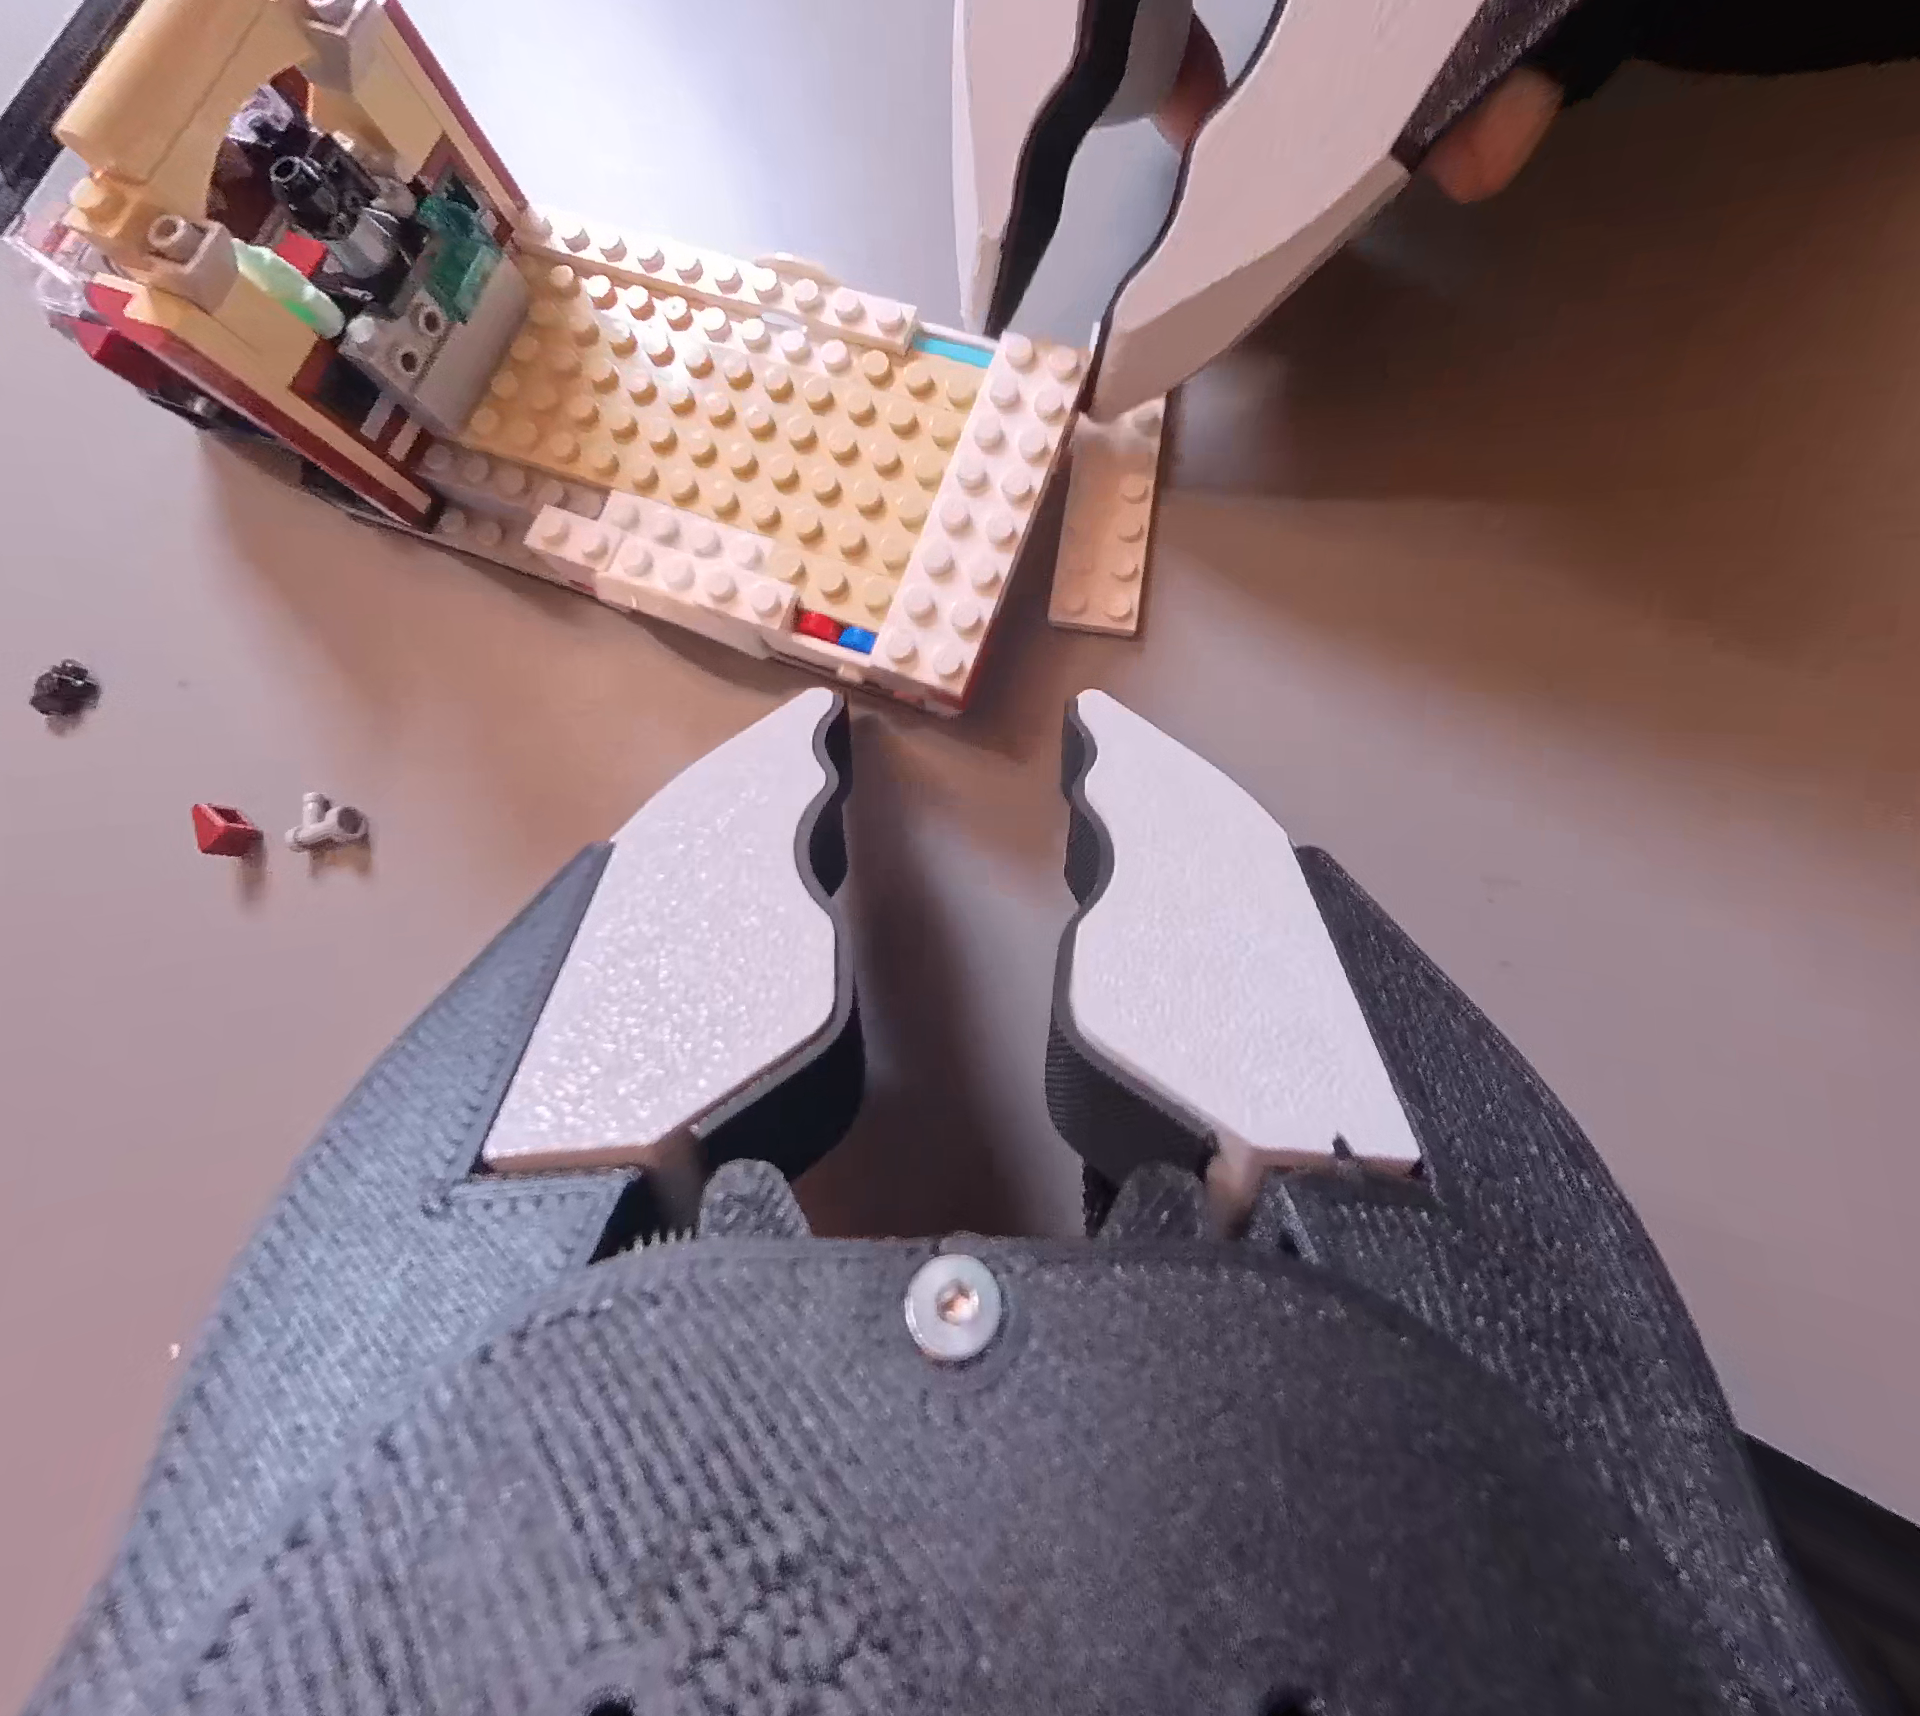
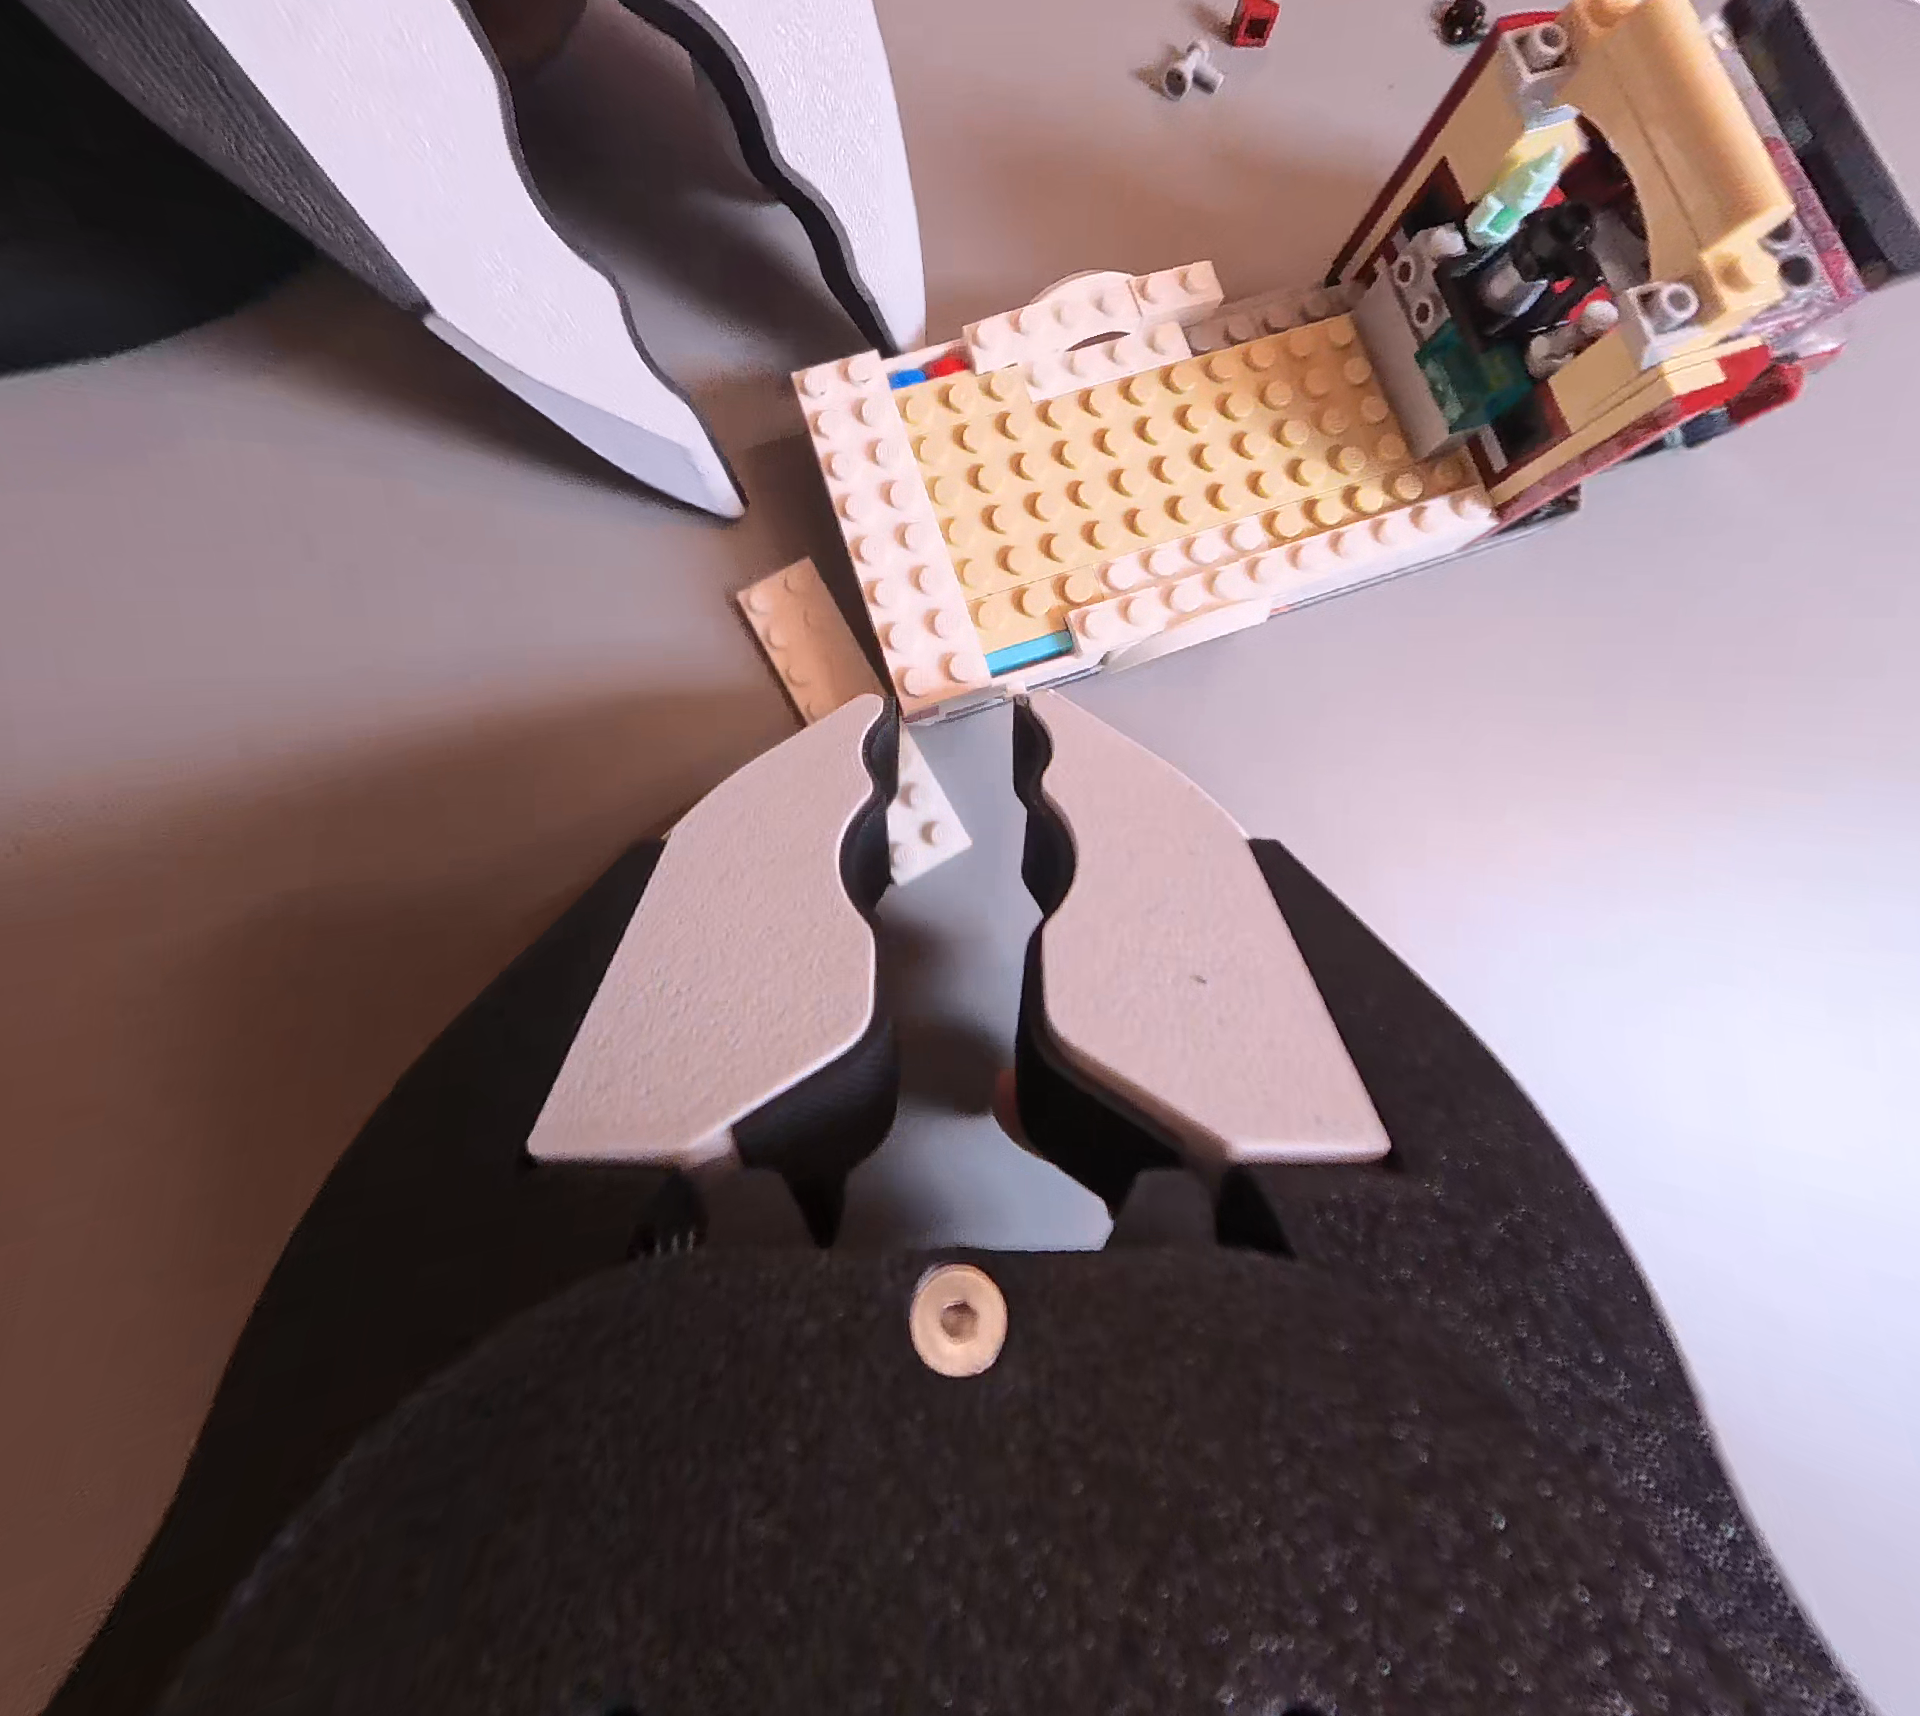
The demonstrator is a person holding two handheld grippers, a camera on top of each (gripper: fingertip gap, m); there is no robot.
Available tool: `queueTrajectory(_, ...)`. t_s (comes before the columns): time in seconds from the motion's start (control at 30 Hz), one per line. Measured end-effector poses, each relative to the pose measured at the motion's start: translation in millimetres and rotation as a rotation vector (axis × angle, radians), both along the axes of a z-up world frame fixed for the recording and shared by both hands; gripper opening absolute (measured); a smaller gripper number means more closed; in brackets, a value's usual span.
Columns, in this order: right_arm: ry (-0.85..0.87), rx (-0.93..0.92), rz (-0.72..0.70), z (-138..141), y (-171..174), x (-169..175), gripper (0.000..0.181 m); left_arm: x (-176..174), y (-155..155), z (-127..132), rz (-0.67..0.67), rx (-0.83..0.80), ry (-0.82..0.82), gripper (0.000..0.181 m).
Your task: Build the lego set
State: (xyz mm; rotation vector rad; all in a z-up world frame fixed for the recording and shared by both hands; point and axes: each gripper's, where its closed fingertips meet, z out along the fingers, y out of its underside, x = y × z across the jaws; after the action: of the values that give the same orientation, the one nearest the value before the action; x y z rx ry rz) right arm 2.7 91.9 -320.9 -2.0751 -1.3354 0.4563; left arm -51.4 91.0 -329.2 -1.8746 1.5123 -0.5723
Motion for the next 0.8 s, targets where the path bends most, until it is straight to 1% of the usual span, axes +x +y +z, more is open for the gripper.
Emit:
queueTrajectory(0.07, 0.001, -0.006, -0.022, -0.4, 2.2, -5.5, 0.020, -1.7, 5.8, -0.1, 0.016, -0.003, 0.001, 0.038)
queueTrajectory(0.13, 0.015, -0.005, -0.012, 0.4, 1.4, -12.9, 0.013, -6.9, 15.4, 0.0, 0.042, -0.001, 0.004, 0.036)
queueTrajectory(0.3, 0.003, 0.047, 0.024, -1.8, 7.3, -30.4, 0.014, -15.2, 39.2, 0.3, 0.044, 0.014, -0.012, 0.035)
queueTrajectory(0.37, -0.020, 0.048, 0.044, -2.6, 10.7, -35.4, 0.014, -14.4, 48.1, 0.7, 0.002, 0.023, -0.027, 0.039)
queueTrajectory(0.47, -0.040, 0.050, 0.067, -4.0, 16.4, -40.0, 0.013, -9.0, 57.6, 1.1, -0.067, -0.020, -0.065, 0.047)
queueTrajectory(0.53, -0.034, 0.032, 0.084, -4.6, 15.3, -43.7, 0.007, -3.4, 60.0, 1.6, -0.131, -0.033, -0.081, 0.048)
queueTrajectory(0.63, -0.033, 0.032, 0.092, -4.6, 14.1, -46.6, 0.008, 7.1, 62.7, 1.1, -0.200, -0.021, -0.065, 0.052)
queueTrajectory(0.67, -0.028, 0.028, 0.089, -4.2, 13.8, -46.2, 0.016, 8.9, 66.4, 1.2, -0.207, 0.005, -0.051, 0.051)
queueTrajectory(0.7, -0.020, 0.025, 0.085, -3.2, 13.7, -44.6, 0.018, 9.3, 71.7, 1.8, -0.197, 0.043, -0.036, 0.050)
queueTrajectory(0.77, 0.006, 0.021, 0.080, 1.2, 13.2, -36.9, 0.019, 6.6, 70.5, 3.5, -0.187, 0.040, -0.031, 0.055)
queueTrajectory(0.8, 0.021, 0.030, 0.073, 4.8, 14.1, -30.7, 0.019, 3.9, 68.8, 4.2, -0.170, 0.031, -0.036, 0.054)
